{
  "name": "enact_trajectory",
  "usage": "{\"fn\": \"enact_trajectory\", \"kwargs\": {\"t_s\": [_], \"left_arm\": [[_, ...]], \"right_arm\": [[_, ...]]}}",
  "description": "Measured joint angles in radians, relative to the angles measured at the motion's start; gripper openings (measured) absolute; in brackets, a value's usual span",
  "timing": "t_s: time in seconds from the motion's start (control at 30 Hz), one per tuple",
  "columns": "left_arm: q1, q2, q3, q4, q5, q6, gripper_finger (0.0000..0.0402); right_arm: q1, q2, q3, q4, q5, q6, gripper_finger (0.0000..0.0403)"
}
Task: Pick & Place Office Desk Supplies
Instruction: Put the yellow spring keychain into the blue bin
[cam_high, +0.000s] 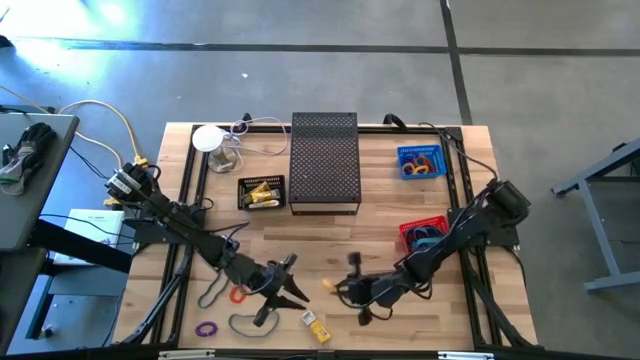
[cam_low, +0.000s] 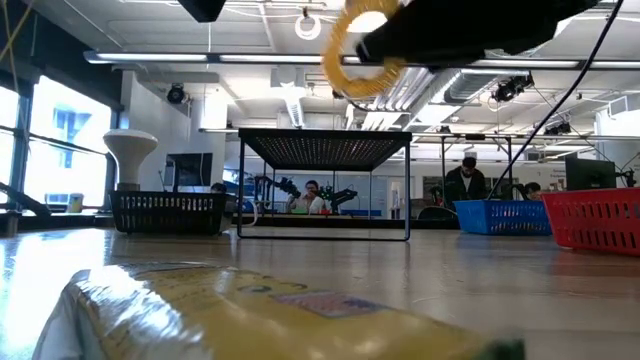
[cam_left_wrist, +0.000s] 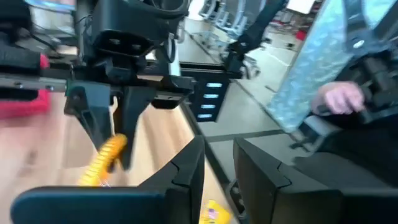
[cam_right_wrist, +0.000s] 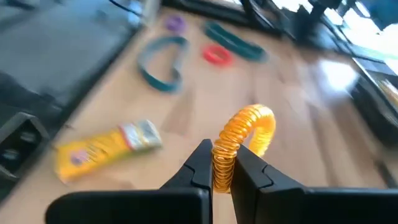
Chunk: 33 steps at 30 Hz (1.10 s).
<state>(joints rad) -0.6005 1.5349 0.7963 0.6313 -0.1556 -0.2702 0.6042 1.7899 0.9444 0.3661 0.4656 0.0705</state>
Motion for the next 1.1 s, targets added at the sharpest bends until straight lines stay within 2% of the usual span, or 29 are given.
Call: {"fn": "enact_trajectory", "kwargs": {"t_s": [0.2, 0.43, 0.53, 0.7, 0.8, 0.9, 1.1], "left_arm": [[-0.018, 0.000, 0.000, -0.043, -0.044, 0.019, 0.0096], [-0.002, 0.000, 0.000, -0.093, -0.046, 0.018, 0.0098], [0.013, 0.000, 0.000, -0.093, -0.047, 0.007, 0.0098], [0.040, -0.019, 0.000, -0.120, -0.022, -0.103, 0.0098], [0.057, -0.055, 0.000, -0.185, 0.004, -0.105, 0.0098], [0.070, -0.111, 0.000, -0.284, 0.008, -0.105, 0.0098], [0.088, -0.210, 0.000, -0.494, 0.008, -0.105, 0.0098]], "right_arm": [[0.031, -0.153, 0.013, -0.505, 0.197, 0.389, 0.0016], [0.073, -0.280, 0.013, -0.973, 0.330, 0.847, 0.0018], [0.050, -0.298, 0.013, -1.152, 0.402, 1.006, 0.0022], [-0.060, -0.308, 0.012, -1.473, 0.433, 1.263, 0.0024], [-0.151, -0.307, 0.011, -1.624, 0.465, 1.358, 0.0022], [-0.245, -0.306, -0.004, -1.646, 0.486, 1.376, 0.0022], [-0.520, -0.306, -0.051, -1.637, 0.387, 1.293, 0.0022]]}}
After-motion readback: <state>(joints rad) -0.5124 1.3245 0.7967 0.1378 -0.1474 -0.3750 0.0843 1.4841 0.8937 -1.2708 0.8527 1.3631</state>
